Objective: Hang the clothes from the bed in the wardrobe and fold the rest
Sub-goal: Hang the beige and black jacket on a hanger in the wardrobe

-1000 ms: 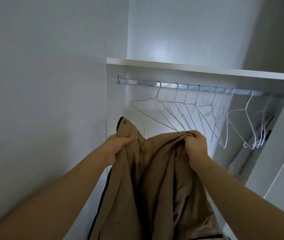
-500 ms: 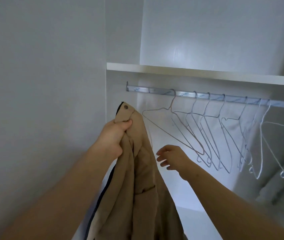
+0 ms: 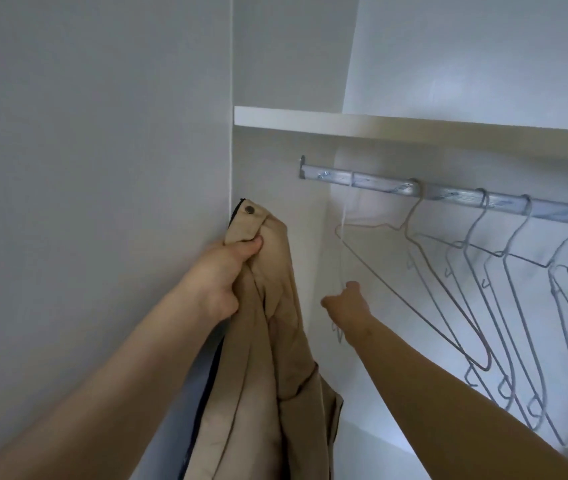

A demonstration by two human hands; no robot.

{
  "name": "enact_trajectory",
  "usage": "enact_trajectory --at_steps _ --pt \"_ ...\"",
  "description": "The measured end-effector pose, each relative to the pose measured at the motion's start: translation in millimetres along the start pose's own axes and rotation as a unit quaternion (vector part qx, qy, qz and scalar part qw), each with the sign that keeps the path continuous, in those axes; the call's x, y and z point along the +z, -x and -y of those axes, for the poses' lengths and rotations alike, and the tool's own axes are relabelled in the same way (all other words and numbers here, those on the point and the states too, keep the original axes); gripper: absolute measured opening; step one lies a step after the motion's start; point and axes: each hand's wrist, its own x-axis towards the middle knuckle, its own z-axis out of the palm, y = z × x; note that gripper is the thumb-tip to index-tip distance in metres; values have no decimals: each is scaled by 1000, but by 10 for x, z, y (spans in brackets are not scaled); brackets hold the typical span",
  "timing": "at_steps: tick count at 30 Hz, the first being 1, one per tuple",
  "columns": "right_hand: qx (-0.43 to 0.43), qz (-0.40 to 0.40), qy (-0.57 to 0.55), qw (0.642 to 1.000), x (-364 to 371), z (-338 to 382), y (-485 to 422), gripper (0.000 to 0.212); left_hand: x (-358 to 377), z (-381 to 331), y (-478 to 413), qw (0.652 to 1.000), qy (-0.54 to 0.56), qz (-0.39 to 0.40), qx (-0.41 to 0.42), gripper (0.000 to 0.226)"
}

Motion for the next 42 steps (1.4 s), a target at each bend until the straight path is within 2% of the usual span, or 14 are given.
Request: enact_trajectory --at_steps 2,4,5,11,16,20,25,29,35,42 --pt "3 -35 -2 999 17 -1 -122 45 -25 13 -31 1000 -8 -18 20 28" --pt "-15 -79 -55 995 44 19 -200 21 -59 35 -58 999 -21 -21 30 19" --pt "-28 -103 -69 992 47 45 -228 17 -72 44 -75 999 -24 -21 34 13" --pt "-75 -172 -118 975 -27 125 -143 32 -39 60 -76 998 -30 -25 54 1" --pt "-84 -171 -129 973 -124 57 145 31 -39 83 19 998 -40 -21 37 4" --pt "-78 -154 -134 976 -199 -25 534 29 -35 96 204 998 -48 -5 36 30" --pt "-91 -167 -121 974 -292 -81 1204 24 -105 101 558 998 -40 13 35 37" --pt "-98 -204 -109 968 -278 -166 1894 25 -241 143 896 999 -30 40 7 40" --pt "-100 -242 -73 962 -306 -364 2977 15 -292 276 1423 992 -17 105 -66 39" --pt "-108 -256 -31 960 -589 -516 3836 25 -278 320 1860 985 -21 118 -120 50"
